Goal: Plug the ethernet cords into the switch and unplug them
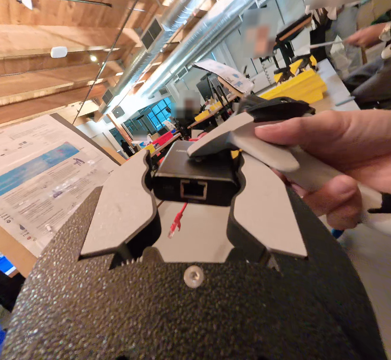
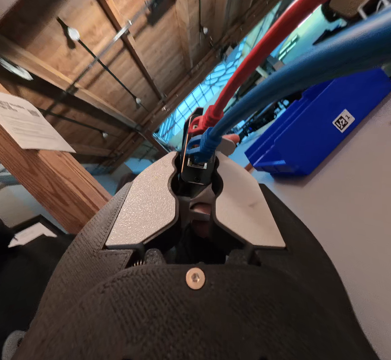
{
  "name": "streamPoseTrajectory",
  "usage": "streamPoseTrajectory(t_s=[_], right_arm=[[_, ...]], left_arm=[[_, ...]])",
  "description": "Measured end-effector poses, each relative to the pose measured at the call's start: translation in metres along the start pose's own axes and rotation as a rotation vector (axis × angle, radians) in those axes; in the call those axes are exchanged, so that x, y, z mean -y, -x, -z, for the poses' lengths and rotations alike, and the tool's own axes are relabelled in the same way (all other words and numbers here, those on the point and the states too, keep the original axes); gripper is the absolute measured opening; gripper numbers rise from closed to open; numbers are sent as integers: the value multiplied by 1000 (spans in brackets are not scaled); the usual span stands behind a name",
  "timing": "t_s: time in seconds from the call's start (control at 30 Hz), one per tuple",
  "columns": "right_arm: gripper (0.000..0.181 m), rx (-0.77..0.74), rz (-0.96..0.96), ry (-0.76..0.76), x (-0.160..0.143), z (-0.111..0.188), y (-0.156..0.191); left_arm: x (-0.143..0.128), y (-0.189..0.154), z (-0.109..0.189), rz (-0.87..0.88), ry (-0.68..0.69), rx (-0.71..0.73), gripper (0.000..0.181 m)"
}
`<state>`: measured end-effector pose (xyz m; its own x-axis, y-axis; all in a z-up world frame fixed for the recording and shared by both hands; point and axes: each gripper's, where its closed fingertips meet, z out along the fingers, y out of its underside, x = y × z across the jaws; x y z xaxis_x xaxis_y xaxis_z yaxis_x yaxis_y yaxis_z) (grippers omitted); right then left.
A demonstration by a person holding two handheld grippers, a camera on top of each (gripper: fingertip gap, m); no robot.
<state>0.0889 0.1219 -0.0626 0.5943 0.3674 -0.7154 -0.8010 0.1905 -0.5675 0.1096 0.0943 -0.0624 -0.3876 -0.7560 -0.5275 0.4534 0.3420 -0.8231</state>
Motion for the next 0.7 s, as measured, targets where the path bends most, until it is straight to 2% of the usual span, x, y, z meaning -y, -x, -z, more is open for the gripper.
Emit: streamPoseTrajectory(t_s=[0.2, 0.37, 0.5, 0.7], right_arm=[[27, -59, 67, 77, -10, -4, -3], [27, -112, 115, 61, -8, -3, -6], [25, -169, 169, 58, -6, 0, -12], [34, -148, 219, 53, 2, 1, -4]], left_arm=[[-11, -4, 0, 16, 39, -46, 80], [-16, -3, -1, 17, 41, -24, 79], [-29, -3, -3, 17, 93, -23, 78], [-20, 8, -1, -18, 90, 43, 77]])
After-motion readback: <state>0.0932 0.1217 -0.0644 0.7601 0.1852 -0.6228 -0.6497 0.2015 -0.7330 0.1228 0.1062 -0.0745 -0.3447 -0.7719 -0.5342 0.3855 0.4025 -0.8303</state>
